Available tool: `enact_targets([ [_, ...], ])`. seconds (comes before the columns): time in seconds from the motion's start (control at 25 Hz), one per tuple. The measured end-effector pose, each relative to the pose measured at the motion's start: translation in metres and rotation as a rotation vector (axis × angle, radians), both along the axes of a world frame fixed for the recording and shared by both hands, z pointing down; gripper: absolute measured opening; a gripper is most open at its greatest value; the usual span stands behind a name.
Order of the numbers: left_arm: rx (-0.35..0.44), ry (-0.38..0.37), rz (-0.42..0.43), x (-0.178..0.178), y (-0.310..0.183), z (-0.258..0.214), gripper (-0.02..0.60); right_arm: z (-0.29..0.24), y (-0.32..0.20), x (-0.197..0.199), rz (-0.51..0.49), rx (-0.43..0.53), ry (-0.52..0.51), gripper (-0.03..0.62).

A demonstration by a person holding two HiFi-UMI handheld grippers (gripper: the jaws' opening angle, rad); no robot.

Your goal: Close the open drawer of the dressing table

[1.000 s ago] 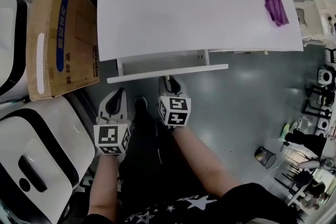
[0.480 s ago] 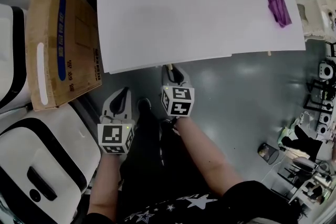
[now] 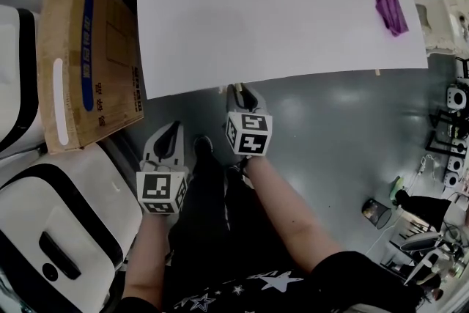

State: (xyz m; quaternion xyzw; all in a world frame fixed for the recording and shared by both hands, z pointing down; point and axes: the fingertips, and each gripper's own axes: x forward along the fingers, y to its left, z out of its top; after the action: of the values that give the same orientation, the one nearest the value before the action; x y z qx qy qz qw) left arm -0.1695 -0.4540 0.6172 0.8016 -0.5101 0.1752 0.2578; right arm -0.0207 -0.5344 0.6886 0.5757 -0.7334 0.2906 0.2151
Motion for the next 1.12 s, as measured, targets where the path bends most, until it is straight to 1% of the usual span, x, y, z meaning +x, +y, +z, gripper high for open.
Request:
enact_targets([
  [0.24, 0.012, -0.007, 0.011, 0.005, 0.007, -0.009, 0.009, 0.0, 0.0, 0.001, -0.009, -0.003, 0.008, 0.081],
  [0.44, 0.029, -0.011, 0.011, 0.006, 0.011, -0.019, 0.009, -0.002, 0.001, -0.001, 0.002, -0.023, -0.057, 0.085],
  [0.52, 0.034, -0.011, 0.003, 0.008, 0.015, -0.022, 0.009, -0.008, 0.004, -0.002, -0.013, -0.013, -0.079, 0.1],
  [0.6, 0.041, -0.012, -0.004, 0.011, 0.018, -0.028, 0.009, -0.013, 0.01, -0.003, -0.034, -0.021, -0.106, 0.133],
  [0.64, 0.045, -0.013, -0.006, 0.013, 0.021, -0.033, 0.009, -0.017, 0.015, -0.002, -0.04, -0.022, -0.117, 0.135],
  [0.84, 0.079, -0.031, -0.005, 0.022, 0.038, -0.06, 0.009, -0.051, 0.045, 0.011, -0.061, 0.007, -0.103, 0.133],
  [1.04, 0.139, -0.046, -0.021, 0.034, 0.057, -0.1, 0.009, -0.102, 0.072, 0.04, 0.01, 0.051, -0.167, 0.127],
  [1.12, 0.154, -0.04, -0.033, 0.041, 0.072, -0.117, 0.009, -0.124, 0.086, 0.052, 0.019, 0.078, -0.19, 0.117],
])
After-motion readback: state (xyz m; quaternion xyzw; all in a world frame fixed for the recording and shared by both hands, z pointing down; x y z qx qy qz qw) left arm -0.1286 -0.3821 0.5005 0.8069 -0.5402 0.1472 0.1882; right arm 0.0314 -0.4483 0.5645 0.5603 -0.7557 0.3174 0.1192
